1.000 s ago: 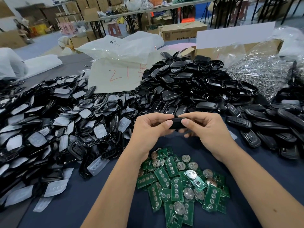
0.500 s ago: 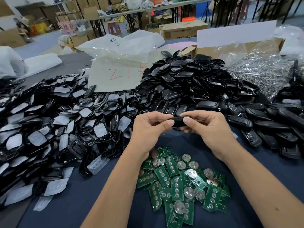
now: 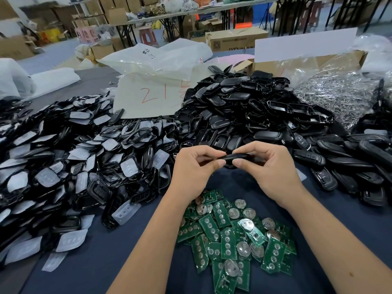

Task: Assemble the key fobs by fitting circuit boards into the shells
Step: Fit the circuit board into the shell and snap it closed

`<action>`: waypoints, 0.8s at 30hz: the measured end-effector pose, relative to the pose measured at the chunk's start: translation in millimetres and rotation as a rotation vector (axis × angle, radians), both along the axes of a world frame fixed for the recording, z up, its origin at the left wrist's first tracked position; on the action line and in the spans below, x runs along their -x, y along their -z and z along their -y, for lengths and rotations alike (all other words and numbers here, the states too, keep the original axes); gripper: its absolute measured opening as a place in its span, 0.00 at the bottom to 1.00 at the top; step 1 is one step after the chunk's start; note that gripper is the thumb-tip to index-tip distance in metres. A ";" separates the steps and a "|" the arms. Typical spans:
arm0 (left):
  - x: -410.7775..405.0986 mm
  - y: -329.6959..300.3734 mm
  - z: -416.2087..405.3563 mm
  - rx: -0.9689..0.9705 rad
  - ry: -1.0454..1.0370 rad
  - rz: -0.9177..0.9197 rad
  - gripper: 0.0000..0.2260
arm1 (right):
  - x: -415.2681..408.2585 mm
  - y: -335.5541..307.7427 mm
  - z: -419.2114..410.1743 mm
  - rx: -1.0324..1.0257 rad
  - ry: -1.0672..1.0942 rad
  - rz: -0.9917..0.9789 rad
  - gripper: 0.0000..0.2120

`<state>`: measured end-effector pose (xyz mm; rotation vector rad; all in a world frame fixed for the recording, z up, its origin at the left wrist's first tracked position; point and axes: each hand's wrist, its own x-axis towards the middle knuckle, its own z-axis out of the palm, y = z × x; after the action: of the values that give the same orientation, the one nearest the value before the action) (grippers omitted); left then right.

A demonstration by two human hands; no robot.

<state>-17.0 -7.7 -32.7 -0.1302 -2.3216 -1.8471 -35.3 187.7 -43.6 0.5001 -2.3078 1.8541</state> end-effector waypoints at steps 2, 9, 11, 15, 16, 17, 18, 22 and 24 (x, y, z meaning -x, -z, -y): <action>-0.8 0.4 -0.6 0.084 -0.013 -0.015 0.09 | -1.6 -2.4 1.1 -0.047 0.020 -0.029 0.11; -4.1 0.5 -6.5 0.328 -0.077 -0.200 0.10 | -8.7 -12.0 7.7 -0.238 0.058 -0.241 0.10; -5.4 -0.1 -8.0 0.388 -0.068 -0.266 0.12 | -10.0 -13.1 9.3 -0.294 0.072 -0.290 0.10; -5.1 1.6 -8.6 0.369 -0.075 -0.248 0.19 | -10.6 -10.7 11.5 -0.233 0.058 -0.296 0.13; -5.0 2.1 -9.8 0.320 -0.080 -0.205 0.20 | -10.4 -9.8 11.5 -0.168 0.054 -0.256 0.15; -4.9 2.1 -11.2 0.260 -0.084 -0.159 0.20 | -9.7 -8.6 10.9 -0.100 0.059 -0.214 0.16; -4.9 1.7 -12.1 0.191 -0.084 -0.117 0.20 | -8.9 -7.6 10.1 -0.041 0.069 -0.175 0.17; -4.1 -0.9 -9.4 -0.106 -0.033 0.016 0.15 | -4.3 -6.4 8.6 0.147 0.023 0.003 0.05; -4.3 -1.2 -8.1 -0.218 0.002 0.072 0.15 | -5.1 -5.4 9.0 0.148 -0.006 0.029 0.09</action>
<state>-12.6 0.5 -31.5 -0.0379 -2.1457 -2.1231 -30.2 178.7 -38.2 0.4637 -2.1667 2.0288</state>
